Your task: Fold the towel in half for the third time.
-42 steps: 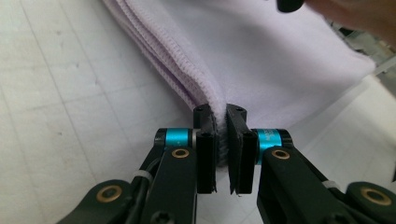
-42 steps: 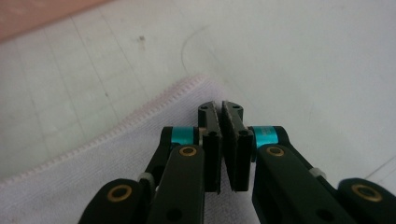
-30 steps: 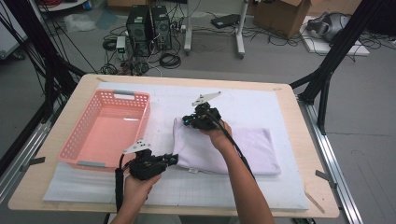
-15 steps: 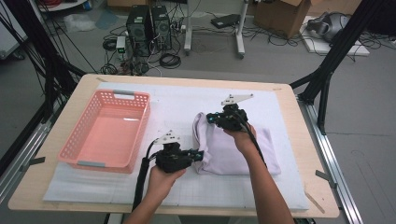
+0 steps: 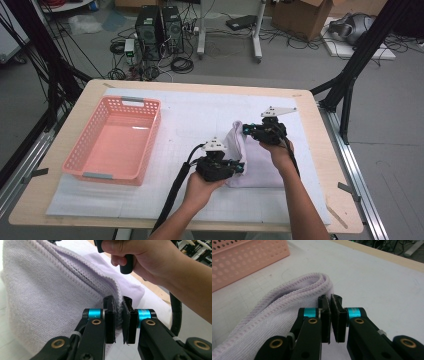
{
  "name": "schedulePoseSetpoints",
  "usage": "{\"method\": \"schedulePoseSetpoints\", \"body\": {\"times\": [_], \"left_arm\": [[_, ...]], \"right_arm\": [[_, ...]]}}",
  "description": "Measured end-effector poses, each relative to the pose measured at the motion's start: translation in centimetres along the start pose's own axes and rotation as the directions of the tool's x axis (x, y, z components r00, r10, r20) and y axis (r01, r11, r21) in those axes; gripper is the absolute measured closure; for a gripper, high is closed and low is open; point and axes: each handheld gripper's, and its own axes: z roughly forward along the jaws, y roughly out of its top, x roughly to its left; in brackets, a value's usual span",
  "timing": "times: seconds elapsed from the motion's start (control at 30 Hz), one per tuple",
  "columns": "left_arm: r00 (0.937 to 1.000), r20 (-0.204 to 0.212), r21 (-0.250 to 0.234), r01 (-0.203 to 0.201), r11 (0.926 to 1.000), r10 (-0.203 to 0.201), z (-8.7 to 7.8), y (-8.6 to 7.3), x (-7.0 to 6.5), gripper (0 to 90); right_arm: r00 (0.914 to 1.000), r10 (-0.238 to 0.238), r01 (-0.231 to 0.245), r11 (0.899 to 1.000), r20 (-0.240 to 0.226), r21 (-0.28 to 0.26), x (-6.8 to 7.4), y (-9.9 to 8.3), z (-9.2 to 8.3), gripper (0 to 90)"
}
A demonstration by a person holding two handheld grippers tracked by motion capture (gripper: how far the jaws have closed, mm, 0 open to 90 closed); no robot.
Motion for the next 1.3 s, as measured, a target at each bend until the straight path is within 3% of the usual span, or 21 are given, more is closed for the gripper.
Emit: {"method": "schedulePoseSetpoints", "body": {"times": [0.27, 0.4, 0.47, 0.57, 0.73, 0.8, 0.97, 1.17, 1.23, 1.3], "left_arm": [[0.9997, 0.004, 0.012, -0.025, 0.9996, 0.025, 3.1, 0.2, -1.3, 81.2], [0.9991, -0.012, -0.011, -0.040, 0.9991, 0.040, 3.8, 0.1, -1.6, 64.8], [0.9977, -0.023, -0.031, -0.065, 0.9974, 0.064, 3.5, 0.1, -1.5, 54.2], [0.9960, -0.031, -0.067, -0.086, 0.9940, 0.084, 2.6, 0.4, -1.4, 45.6], [0.9905, -0.074, -0.104, -0.123, 0.9869, 0.116, 0.9, 0.5, -1.0, 42.2], [0.9881, -0.097, -0.106, -0.129, 0.9859, 0.119, -0.1, 0.1, -0.2, 42.2], [0.9869, -0.130, -0.108, -0.110, 0.9881, 0.096, -1.3, -1.1, 1.5, 41.6], [0.9844, -0.163, -0.110, -0.085, 0.9902, 0.066, -2.6, -2.6, 3.3, 40.5], [0.9844, -0.166, -0.112, -0.076, 0.9908, 0.057, -3.0, -2.9, 3.7, 40.5], [0.9838, -0.169, -0.115, -0.080, 0.9901, 0.060, -3.3, -3.2, 4.0, 40.4]], "right_arm": [[0.9980, 0.029, -0.030, 1.000, 0.056, 0.006, -1.8, -1.7, -2.1, 87.1], [0.9964, 0.039, -0.039, 0.999, 0.075, 0.000, -2.6, -1.9, -2.8, 87.1], [0.9956, 0.045, -0.046, 0.999, 0.083, 0.007, -3.1, -2.2, -3.3, 87.1], [0.9942, 0.051, -0.053, 0.999, 0.095, 0.014, -3.5, -2.4, -3.6, 87.1], [0.9908, 0.057, -0.060, 0.998, 0.123, 0.022, -4.2, -2.8, -4.0, 87.1], [0.9870, 0.070, -0.075, 0.997, 0.144, 0.029, -4.8, -3.2, -4.4, 87.1], [0.9772, 0.067, -0.082, 0.995, 0.201, 0.064, -5.6, -4.6, -4.9, 87.1], [0.9698, 0.110, -0.124, 0.991, 0.218, 0.052, -6.2, -5.9, -5.6, 85.9], [0.9642, 0.131, -0.144, 0.989, 0.231, 0.041, -6.1, -6.0, -6.0, 81.0], [0.9552, 0.161, -0.169, 0.985, 0.248, 0.013, -6.1, -6.0, -6.6, 70.3]]}}
